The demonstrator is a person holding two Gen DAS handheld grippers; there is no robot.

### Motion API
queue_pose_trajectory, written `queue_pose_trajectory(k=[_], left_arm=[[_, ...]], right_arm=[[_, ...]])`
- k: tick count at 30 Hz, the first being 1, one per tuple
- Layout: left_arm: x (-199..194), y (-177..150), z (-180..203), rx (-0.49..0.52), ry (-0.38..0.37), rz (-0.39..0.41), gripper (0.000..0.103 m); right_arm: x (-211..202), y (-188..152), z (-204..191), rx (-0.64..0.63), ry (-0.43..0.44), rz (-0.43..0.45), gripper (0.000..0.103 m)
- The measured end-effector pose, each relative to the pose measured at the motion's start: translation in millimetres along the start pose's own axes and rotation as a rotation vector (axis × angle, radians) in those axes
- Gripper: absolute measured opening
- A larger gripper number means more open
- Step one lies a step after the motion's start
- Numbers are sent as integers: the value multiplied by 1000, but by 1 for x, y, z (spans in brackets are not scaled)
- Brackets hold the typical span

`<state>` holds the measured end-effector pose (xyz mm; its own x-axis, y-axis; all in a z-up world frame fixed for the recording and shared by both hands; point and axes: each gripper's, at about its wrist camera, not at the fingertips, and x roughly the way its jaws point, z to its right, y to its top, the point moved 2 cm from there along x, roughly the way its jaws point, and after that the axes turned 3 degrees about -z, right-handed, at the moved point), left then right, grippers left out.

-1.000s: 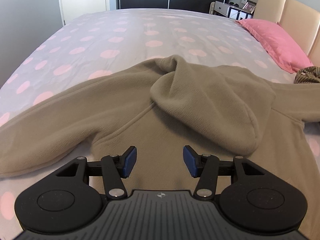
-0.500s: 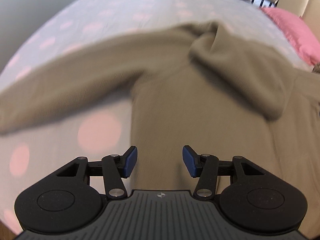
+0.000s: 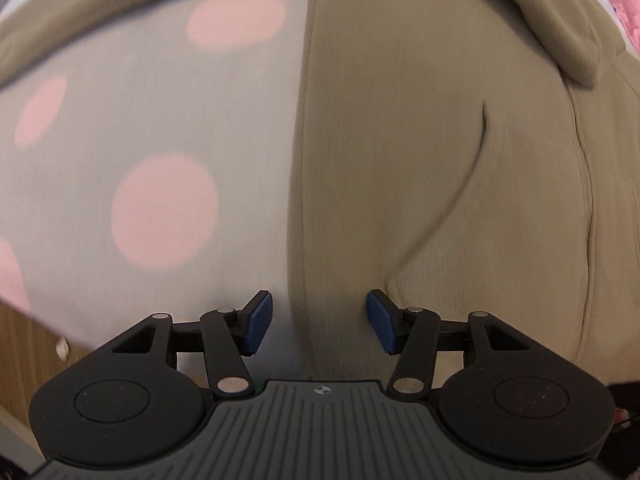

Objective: Fold clothes

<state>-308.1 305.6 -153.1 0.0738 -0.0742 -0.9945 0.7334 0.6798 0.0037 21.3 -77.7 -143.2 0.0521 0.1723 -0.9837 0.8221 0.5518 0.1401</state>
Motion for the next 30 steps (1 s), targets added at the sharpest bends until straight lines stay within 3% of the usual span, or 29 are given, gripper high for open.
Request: queue_pose_trajectory(k=[8,13,15,17,20,24,30], left_arm=[[8,-33,3,56,1,-136,54],[16,-46,7,128,34,-184,59],[14,-48,10,150,37,-183,55],[12,-49,12,172,40,-181,32],[9,-51,16,205,45,-178,24],[5,-54,21,248,52,-174,21],[3,-49,20,258,70,-191,26]], right_arm=[[2,-43,9,43,101,-149,58],[3,-53,0,-14,105,-167,53],[1,-54,-2,-28,107,-164,41],[-6,-57,-8,-64,91,-146,34],[-18,-64,-15,-126,58,-128,28],[-23,-67,-17,-167,31,-139,26],[-12,-66,-20,-166,12,-168,31]])
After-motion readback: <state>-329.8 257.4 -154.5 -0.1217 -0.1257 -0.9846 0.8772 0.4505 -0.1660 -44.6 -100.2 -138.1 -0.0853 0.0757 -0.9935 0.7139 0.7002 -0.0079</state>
